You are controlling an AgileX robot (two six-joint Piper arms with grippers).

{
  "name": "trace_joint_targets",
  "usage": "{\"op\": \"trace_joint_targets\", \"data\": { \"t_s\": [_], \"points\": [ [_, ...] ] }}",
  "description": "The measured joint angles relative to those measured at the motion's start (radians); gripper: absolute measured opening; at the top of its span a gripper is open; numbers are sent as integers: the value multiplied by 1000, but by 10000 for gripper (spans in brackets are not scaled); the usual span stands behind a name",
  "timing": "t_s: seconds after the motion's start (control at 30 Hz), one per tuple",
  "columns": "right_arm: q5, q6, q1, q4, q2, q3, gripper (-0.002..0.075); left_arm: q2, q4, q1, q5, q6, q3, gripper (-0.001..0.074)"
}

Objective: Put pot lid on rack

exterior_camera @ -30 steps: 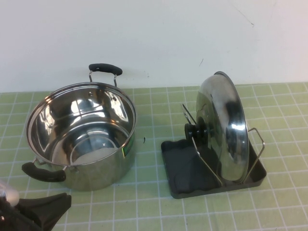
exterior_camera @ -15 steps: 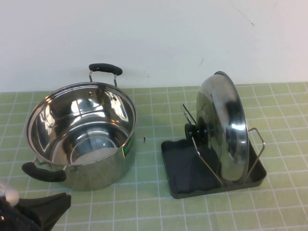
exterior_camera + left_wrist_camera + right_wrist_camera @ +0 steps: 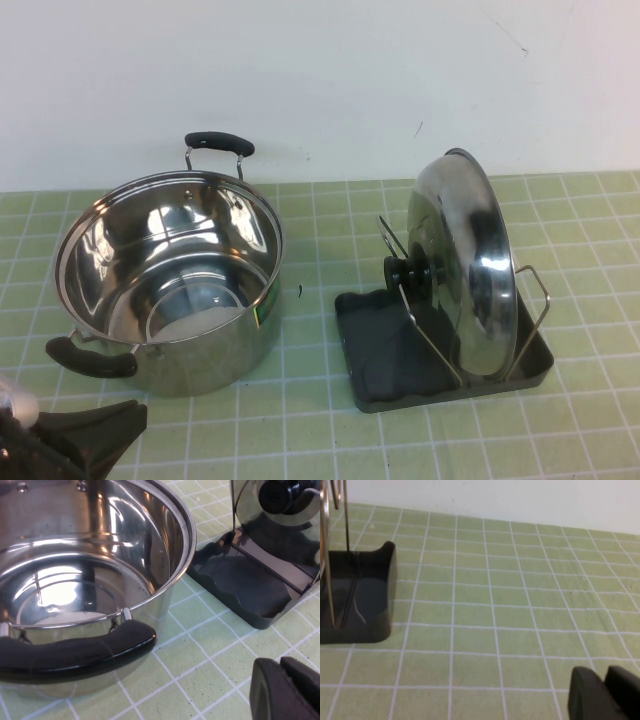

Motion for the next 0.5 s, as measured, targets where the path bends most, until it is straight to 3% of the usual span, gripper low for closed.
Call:
{"op": "trace_joint_targets", "data": {
  "t_s": [0.5],
  "points": [
    [6, 29, 0, -5, 0, 0, 71, 0, 0, 0, 2, 3, 0, 0]
  ]
}}
